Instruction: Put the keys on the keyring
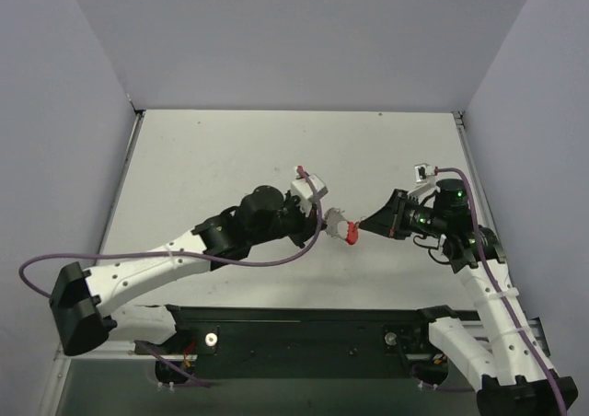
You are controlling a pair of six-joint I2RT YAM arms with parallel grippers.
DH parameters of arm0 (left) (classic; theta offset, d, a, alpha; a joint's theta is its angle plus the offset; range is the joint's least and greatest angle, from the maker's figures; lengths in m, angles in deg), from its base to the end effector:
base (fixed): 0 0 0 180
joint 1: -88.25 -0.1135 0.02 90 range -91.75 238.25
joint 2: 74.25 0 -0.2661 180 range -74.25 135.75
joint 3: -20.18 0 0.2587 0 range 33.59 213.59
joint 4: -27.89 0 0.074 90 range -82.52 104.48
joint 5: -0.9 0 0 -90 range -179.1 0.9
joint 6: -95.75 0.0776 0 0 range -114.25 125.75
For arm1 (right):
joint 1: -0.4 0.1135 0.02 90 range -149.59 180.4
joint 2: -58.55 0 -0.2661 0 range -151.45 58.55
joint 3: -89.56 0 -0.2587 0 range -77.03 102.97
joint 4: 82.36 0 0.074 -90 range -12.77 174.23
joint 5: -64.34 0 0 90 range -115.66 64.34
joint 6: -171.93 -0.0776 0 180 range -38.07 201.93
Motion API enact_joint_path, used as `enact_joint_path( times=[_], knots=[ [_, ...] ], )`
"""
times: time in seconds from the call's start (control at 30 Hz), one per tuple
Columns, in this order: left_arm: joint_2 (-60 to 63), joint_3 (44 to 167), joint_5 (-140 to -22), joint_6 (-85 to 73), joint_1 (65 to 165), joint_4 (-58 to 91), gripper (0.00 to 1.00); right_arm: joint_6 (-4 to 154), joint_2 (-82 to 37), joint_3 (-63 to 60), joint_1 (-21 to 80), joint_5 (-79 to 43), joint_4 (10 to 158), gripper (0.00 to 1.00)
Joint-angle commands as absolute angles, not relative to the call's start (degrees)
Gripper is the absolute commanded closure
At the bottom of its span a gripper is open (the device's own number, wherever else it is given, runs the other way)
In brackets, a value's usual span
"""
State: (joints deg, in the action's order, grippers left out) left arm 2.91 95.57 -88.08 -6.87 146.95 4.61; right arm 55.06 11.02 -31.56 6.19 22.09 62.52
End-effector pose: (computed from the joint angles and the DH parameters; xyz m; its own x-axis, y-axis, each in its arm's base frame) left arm 0.1842 -0.3056 0.3008 -0.4031 0.2426 -0.8824 0.7938 0.5725 -0.2053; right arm 0.2026 0.0783 0.3098 -0.6930 0.2352 -0.6815 -0.4805 0.5541 0.6798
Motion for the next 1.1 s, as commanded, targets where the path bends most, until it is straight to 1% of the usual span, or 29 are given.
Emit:
enact_joint_path(
  times=[0.0,0.03,0.1,0.23,0.3,0.37,0.4,0.5,0.53,0.73,0.83,0.97,1.0,1.07],
  knots=[
    [-8.1,84.6,-78.6,-2.6,146.9,20.3,1.00,52.3,12.8,-27.0,12.3,25.2,68.7,1.00],
    [-11.8,82.3,-78.3,-2.3,146.8,23.8,1.00,52.3,12.8,-26.7,13.1,25.5,68.8,1.00],
    [-14.8,77.8,-78.4,-1.5,146.4,26.5,1.00,52.3,13.0,-25.7,15.3,26.2,70.0,1.00],
    [-21.0,72.8,-74.7,1.5,146.3,33.3,1.00,52.3,13.6,-25.1,18.2,25.9,71.4,1.00],
    [-22.6,71.7,-75.1,3.4,146.3,33.5,1.00,52.5,13.4,-25.0,19.2,25.4,71.1,1.00],
    [-22.6,72.5,-76.4,5.5,146.3,29.3,1.00,53.1,13.1,-25.5,19.5,24.8,70.6,1.00],
    [-21.2,73.4,-77.7,7.3,146.3,24.0,1.00,53.3,13.3,-25.9,19.7,24.5,70.5,1.00],
    [-16.7,76.8,-79.4,10.5,146.2,15.7,1.00,53.7,13.8,-27.7,19.8,23.6,70.5,1.00],
    [-15.6,76.8,-79.8,10.8,146.2,15.0,1.00,53.8,13.9,-28.6,19.8,23.4,70.5,1.00],
    [-9.4,73.1,-78.1,6.4,146.3,25.1,1.00,55.2,14.3,-30.2,19.7,21.8,69.8,1.00],
    [-6.0,72.2,-80.7,4.5,146.2,28.5,1.00,55.4,14.3,-31.0,19.7,21.5,69.5,1.00],
    [3.0,75.9,-80.8,4.0,146.1,26.4,1.00,55.6,14.5,-31.8,19.7,21.3,69.3,1.00],
    [7.1,78.8,-79.4,4.3,146.1,22.7,1.00,55.6,14.4,-31.9,19.7,21.5,69.1,1.00],
    [10.8,82.4,-78.7,3.2,146.1,17.6,1.00,55.9,14.5,-31.9,19.7,21.3,68.7,1.00]
  ],
)
